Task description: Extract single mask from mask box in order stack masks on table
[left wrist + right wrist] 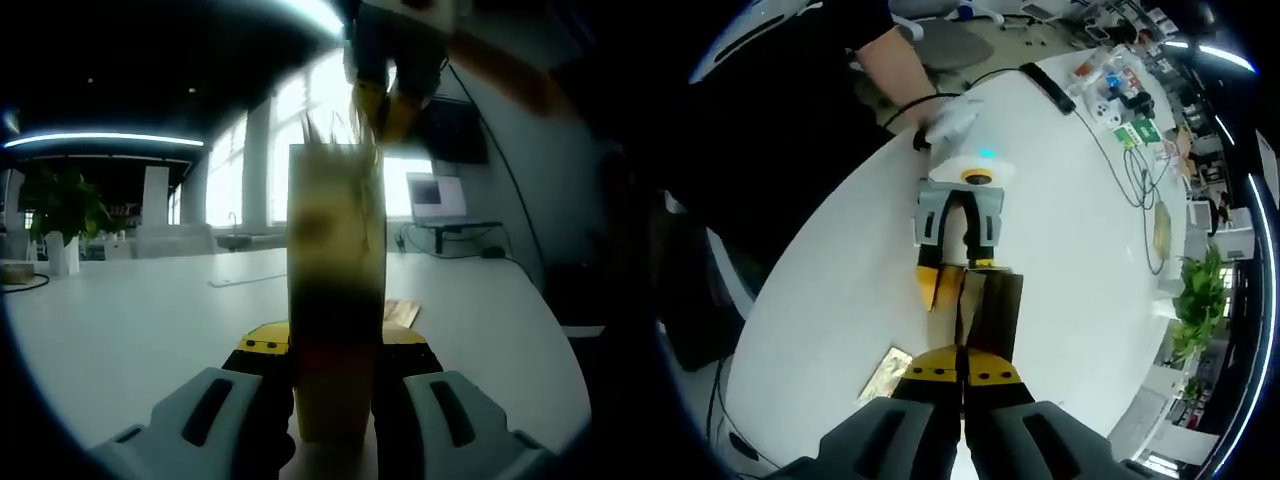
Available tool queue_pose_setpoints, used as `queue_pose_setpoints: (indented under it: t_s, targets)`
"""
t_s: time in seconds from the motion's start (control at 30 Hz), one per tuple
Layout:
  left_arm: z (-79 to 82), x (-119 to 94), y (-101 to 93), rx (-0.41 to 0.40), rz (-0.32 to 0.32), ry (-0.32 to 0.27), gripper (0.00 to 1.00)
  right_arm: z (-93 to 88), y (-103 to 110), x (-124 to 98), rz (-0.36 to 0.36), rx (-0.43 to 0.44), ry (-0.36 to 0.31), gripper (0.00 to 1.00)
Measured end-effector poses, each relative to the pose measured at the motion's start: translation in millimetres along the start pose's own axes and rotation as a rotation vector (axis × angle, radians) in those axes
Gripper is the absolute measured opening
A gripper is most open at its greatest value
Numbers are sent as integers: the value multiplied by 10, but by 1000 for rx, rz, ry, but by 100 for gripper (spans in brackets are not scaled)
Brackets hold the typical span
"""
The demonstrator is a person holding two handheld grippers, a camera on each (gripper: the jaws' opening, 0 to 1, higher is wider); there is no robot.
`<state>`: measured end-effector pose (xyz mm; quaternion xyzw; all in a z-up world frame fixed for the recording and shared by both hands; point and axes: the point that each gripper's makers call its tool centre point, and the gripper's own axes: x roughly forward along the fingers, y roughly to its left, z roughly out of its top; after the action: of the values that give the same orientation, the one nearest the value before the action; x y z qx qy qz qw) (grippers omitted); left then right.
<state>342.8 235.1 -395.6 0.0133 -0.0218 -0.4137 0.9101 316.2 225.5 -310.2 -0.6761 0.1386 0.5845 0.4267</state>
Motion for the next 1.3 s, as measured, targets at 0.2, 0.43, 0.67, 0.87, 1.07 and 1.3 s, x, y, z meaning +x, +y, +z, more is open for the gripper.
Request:
queue_pose_setpoints:
  t_s: [0.2, 0.43, 0.67, 0.87, 1.07, 1.3]
  targets:
    - [-19, 0, 40, -4, 3, 2, 20, -26, -43, -79, -136, -59, 1, 0]
    - [-9, 1, 21, -3, 5, 3, 20, -78, -86, -150, -282, -12, -35, 0]
    - [-16, -1, 40, -4, 6, 3, 20, -83, -137, -142, -420, -74, 32, 0]
    - [-12, -2, 30, -3, 5, 3, 20, -80, -104, -165, -475, -24, 4, 0]
    - [-18, 3, 27, -4, 4, 3, 20, -121, -117, -223, -503, 43, -35, 0]
    - [-12, 1, 18, -4, 4, 4, 20, -159, -184, -356, -530, 114, -81, 0]
